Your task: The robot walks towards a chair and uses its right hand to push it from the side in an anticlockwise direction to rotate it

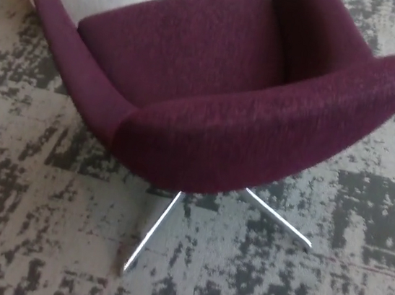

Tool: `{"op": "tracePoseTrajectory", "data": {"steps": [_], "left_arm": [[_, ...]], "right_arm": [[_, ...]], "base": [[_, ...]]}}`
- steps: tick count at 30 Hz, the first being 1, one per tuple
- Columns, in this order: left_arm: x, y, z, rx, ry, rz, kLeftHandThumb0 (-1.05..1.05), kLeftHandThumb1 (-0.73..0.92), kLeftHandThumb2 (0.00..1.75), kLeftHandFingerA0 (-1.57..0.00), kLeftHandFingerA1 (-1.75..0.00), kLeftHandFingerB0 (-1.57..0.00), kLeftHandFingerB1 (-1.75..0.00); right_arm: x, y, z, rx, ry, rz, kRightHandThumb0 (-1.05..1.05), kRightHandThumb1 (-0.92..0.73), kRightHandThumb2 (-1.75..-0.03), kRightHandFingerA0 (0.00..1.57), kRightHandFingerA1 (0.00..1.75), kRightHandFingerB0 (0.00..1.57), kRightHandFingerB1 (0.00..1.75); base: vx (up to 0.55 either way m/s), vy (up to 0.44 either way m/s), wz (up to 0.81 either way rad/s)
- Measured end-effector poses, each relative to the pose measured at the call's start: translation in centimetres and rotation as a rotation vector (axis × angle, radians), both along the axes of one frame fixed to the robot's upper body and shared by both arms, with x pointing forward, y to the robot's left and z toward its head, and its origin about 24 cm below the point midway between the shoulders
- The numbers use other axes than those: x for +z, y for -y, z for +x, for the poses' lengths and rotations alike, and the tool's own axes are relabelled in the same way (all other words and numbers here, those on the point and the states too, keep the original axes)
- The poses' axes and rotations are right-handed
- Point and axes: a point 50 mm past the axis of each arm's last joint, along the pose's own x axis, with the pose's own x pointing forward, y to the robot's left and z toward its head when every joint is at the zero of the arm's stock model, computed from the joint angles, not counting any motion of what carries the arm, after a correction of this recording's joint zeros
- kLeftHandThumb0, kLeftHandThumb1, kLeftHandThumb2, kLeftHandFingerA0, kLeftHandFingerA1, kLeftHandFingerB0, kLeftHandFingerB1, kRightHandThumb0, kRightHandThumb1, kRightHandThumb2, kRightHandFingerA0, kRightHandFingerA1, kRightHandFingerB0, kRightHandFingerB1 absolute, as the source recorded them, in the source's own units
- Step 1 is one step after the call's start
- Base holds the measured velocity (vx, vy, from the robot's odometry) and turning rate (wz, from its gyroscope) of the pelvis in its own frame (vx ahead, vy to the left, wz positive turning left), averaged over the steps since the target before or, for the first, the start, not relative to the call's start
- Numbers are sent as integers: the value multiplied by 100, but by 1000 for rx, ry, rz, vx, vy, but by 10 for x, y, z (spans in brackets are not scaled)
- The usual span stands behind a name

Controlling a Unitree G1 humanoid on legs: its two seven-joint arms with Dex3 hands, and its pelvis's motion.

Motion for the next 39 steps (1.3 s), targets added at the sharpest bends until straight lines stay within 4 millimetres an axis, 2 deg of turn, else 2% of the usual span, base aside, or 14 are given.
{"op": "tracePoseTrajectory", "data": {"steps": [4, 10, 12, 24, 25, 27, 28, 31, 32, 34, 36, 37, 38, 39], "left_arm": [[0, 0, 0, 2, 2, -1, -101, 17, 135, -25, -118, -38, -121], [0, 0, 2, 0, 7, -1, -104, 23, 139, 0, -106, -23, -115], [0, 0, 5, 0, 16, 0, -102, 23, 134, -22, -116, -25, -114], [1, -2, 5, 0, 13, 4, -105, 21, 131, -15, -109, -40, -119], [1, -2, 4, 0, 12, 5, -93, 20, 128, -9, -101, -26, -107], [0, 2, 5, -1, 14, -7, -105, 25, 135, -3, -106, -25, -114], [-1, 3, 4, 1, 12, -10, -105, 11, 128, -4, -144, -16, -147], [-1, 3, 3, 17, 14, -18, -105, 11, 128, -4, -144, -16, -147], [-1, 3, 2, 22, 14, -19, -98, 23, 134, 0, -102, -25, -112], [-1, 3, 2, 29, 16, -19, -98, 23, 134, 0, -102, -25, -112], [-1, 3, 2, 31, 17, -20, -105, 12, 125, -13, -109, -33, -119], [-1, 3, 2, 31, 17, -20, -105, 14, 126, -3, -144, -16, -148], [-1, 3, 2, 31, 17, -20, -104, 26, 135, 0, -107, -23, -117], [0, 2, 3, 30, 18, -18, -104, 26, 135, 0, -107, -23, -117]], "right_arm": [[0, 1, 0, -1, 0, 1, -66, -45, -84, 20, 59, 13, 51], [2, -1, -3, -7, -1, 8, -67, -45, -85, 19, 59, 10, 51], [1, -2, -1, -3, 7, 14, -67, -45, -84, 21, 58, 11, 49], [-1, -3, -2, -4, -11, 15, -68, -45, -85, 20, 60, 11, 52], [-1, -4, -3, -4, -12, 21, -67, -45, -85, 20, 59, 10, 51], [0, -1, -2, -2, -6, 10, -67, -45, -85, 19, 59, 10, 51], [1, 0, -3, -3, -8, 6, -65, -45, -84, 20, 59, 10, 50], [1, 0, -3, -2, -9, 7, -65, -45, -84, 20, 59, 10, 50], [1, 0, -3, -2, -10, 7, -64, -45, -84, 19, 58, 9, 49], [1, 0, -3, -3, -14, 7, -64, -45, -84, 19, 58, 9, 49], [0, 0, -4, -4, -18, 7, -67, -46, -85, 19, 59, 10, 50], [0, 0, -4, -4, -21, 6, -67, -46, -84, 16, 58, 12, 50], [0, 0, -5, -4, -24, 5, -66, -46, -84, 16, 57, 12, 50], [-1, -1, -5, -6, -26, 7, -66, -46, -84, 16, 57, 12, 50]], "base": [[269, -36, -15], [326, 105, -7], [307, 147, -7], [123, -28, 0], [122, 136, 3], [35, 92, 6], [-17, -93, -1], [-13, -31, 0], [0, 0, 0], [0, 0, 0], [0, 0, 0], [-35, 96, 0], [-24, 107, -6], [0, 0, 0]]}}
